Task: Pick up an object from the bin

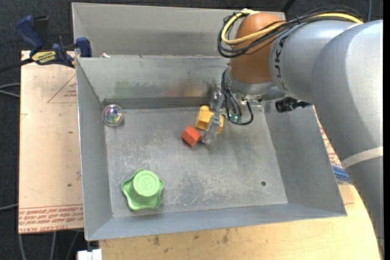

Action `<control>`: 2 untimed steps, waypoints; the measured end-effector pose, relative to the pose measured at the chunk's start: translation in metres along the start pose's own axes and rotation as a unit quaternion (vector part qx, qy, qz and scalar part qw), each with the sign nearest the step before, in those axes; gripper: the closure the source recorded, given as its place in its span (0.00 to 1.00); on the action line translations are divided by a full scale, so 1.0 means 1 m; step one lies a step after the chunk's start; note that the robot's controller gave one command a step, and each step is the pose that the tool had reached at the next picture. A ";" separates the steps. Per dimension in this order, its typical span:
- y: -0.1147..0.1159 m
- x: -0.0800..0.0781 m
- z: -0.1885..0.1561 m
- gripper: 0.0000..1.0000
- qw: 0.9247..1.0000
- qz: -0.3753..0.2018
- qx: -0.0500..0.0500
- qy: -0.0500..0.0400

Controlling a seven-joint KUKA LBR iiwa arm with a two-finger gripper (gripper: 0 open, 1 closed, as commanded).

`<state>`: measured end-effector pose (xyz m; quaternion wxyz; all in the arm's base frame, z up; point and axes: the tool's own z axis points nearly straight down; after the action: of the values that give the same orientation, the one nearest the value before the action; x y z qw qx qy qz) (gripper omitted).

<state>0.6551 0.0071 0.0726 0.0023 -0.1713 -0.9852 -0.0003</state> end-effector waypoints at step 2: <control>-0.002 0.015 -0.004 1.00 0.988 -0.156 -0.003 -0.012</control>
Offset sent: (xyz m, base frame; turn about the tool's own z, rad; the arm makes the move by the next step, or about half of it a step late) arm 0.0000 0.0000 0.0000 0.0000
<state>0.6401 0.0102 0.0771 -0.0103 -0.0153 -0.9998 -0.0011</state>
